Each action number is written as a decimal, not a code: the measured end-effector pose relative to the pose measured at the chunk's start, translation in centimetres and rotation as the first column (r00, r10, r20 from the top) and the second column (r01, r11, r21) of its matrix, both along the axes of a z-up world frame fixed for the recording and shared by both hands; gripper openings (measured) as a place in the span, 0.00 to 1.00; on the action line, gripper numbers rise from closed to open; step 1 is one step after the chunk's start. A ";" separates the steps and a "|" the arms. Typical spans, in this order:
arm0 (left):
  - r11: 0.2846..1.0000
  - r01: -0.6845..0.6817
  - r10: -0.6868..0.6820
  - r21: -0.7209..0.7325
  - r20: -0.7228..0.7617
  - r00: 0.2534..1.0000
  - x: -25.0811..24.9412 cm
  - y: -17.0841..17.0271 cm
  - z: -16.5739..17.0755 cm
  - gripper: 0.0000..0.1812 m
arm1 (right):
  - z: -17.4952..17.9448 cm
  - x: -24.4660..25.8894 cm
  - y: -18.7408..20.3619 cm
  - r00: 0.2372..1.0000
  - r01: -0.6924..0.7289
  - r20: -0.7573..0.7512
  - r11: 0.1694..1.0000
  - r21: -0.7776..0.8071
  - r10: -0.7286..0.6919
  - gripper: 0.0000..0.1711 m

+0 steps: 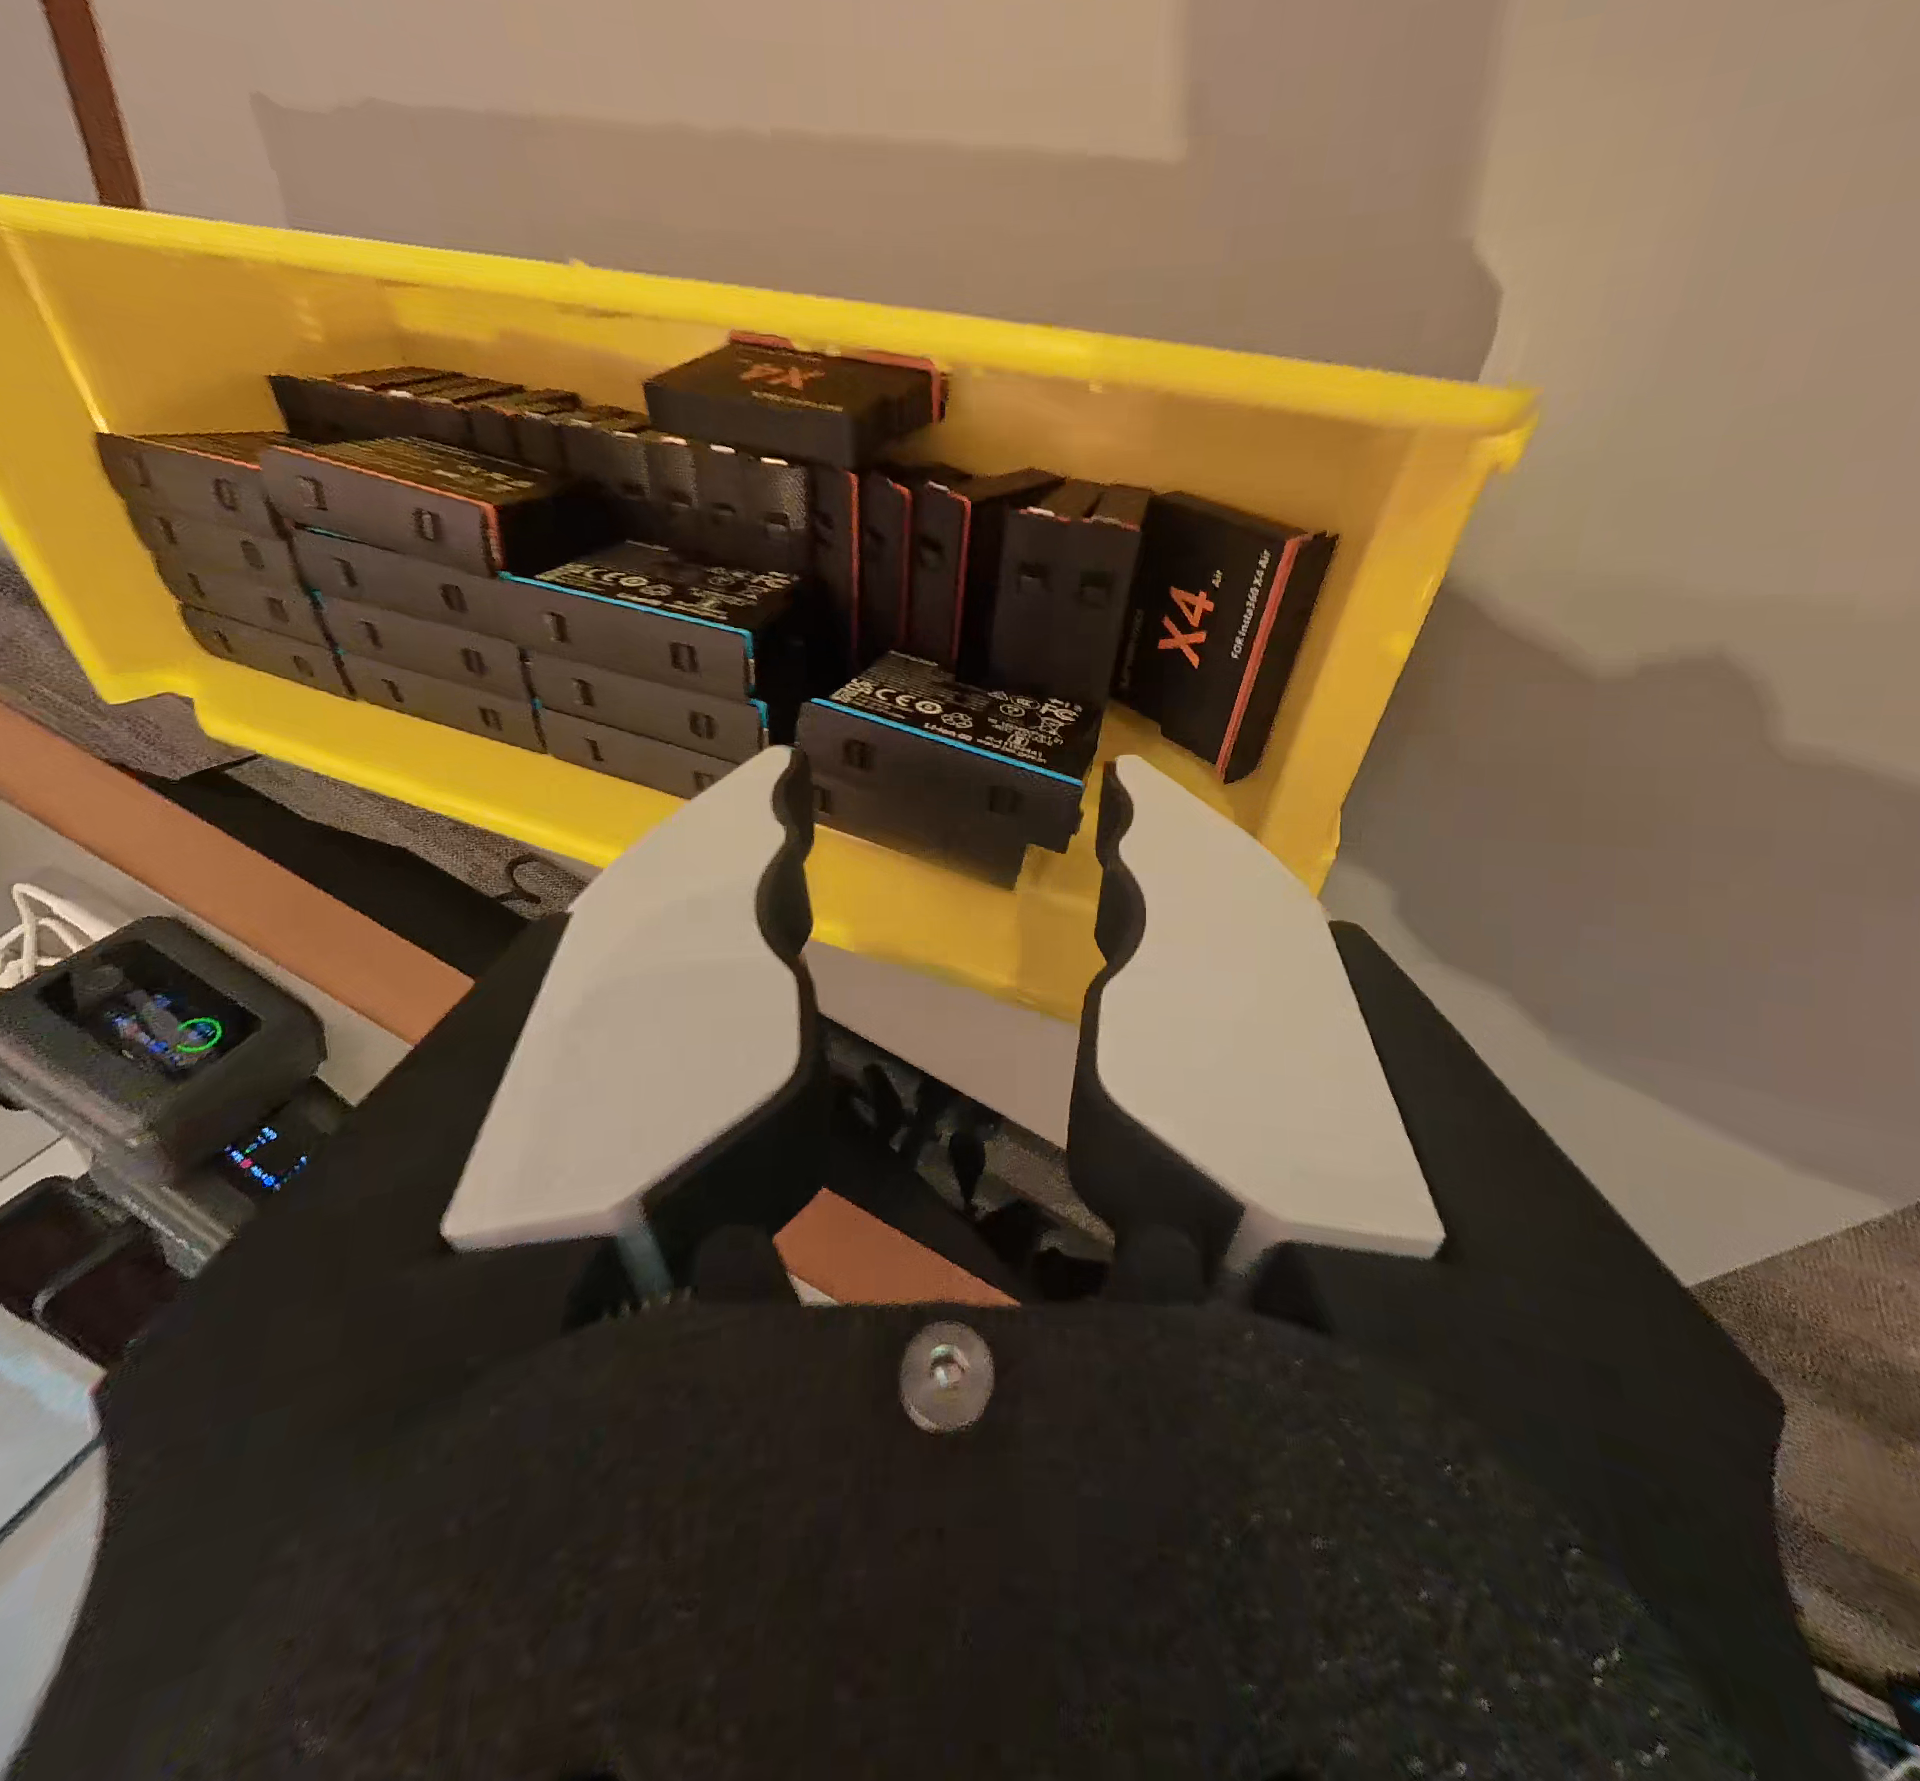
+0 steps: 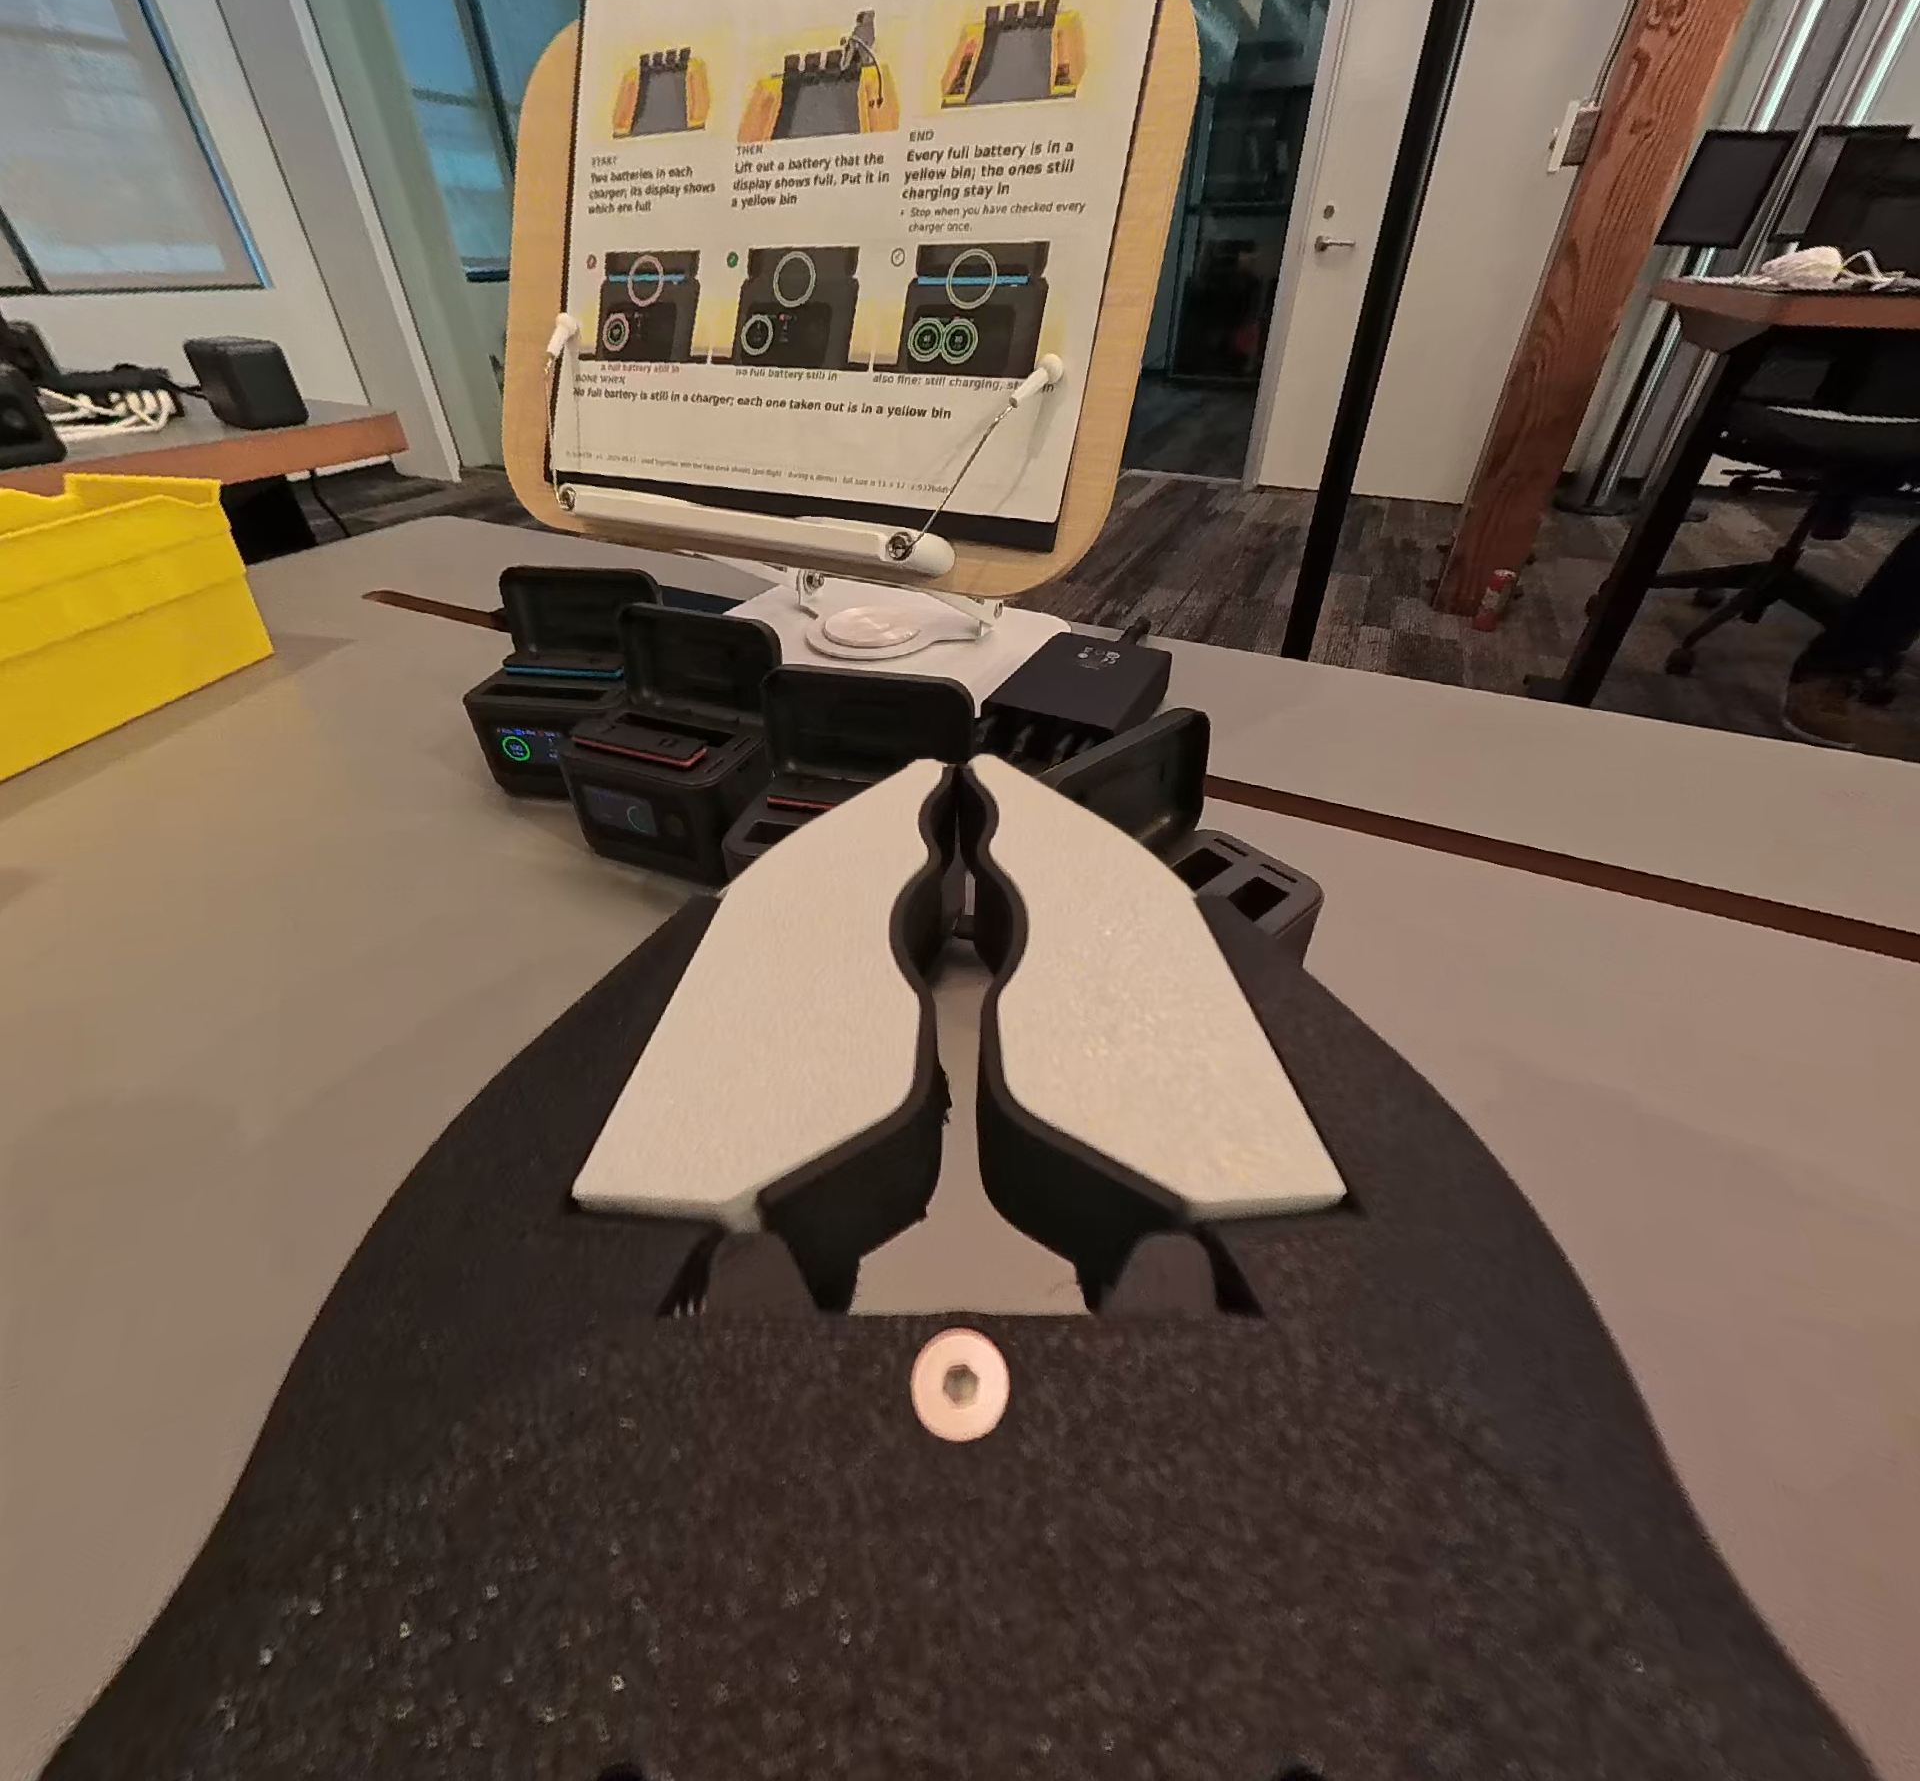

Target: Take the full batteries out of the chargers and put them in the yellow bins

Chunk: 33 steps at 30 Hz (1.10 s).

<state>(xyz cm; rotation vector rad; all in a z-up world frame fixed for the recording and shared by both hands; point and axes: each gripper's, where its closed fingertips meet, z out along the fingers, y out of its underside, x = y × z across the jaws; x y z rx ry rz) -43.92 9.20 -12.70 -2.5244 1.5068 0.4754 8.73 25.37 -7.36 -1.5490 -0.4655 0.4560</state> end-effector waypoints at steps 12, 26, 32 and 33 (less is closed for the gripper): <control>0.995 0.073 -0.081 -0.075 -0.114 0.990 -0.9 0.4 -1.3 0.35 | -0.7 -0.3 0.0 1.000 -0.016 0.012 0.999 -0.027 0.017 0.00; 0.995 -0.103 0.103 -0.010 -0.002 0.995 -1.0 0.4 -0.8 0.35 | -0.8 -0.5 -0.1 0.999 -0.028 0.017 0.999 -0.038 0.029 0.00; 0.992 -0.119 0.118 0.041 0.022 0.993 -0.8 0.8 -0.6 0.35 | -1.1 -0.7 -0.1 0.999 -0.037 0.018 0.998 -0.047 0.038 0.00; 0.994 -0.108 0.108 0.030 0.014 0.994 -0.8 0.7 -0.8 0.35 | -1.1 -0.7 -0.1 0.999 -0.038 0.020 0.998 -0.048 0.039 0.00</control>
